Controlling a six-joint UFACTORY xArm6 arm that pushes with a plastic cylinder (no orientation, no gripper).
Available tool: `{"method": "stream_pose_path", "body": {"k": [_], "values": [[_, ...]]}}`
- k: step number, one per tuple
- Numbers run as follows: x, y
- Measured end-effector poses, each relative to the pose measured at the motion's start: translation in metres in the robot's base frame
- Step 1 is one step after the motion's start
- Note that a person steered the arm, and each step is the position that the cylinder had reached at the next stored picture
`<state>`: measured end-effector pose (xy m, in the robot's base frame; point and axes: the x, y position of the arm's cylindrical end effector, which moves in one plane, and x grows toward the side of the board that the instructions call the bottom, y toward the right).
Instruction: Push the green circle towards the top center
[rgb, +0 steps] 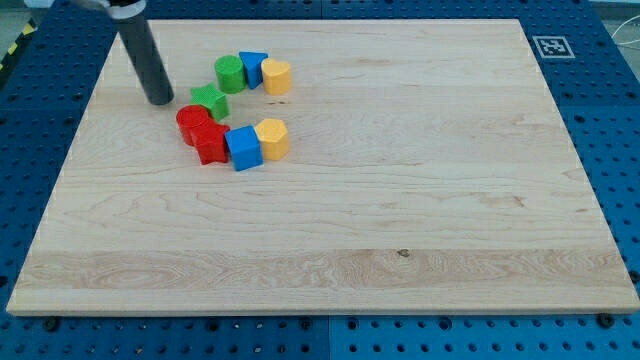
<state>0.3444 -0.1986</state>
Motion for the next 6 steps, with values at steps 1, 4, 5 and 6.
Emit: {"method": "stream_pose_path", "body": {"k": [1, 4, 5, 6], "values": [[-0.005, 0.039], [-0.036, 0.098], [-0.059, 0.11], [-0.086, 0.109]]}}
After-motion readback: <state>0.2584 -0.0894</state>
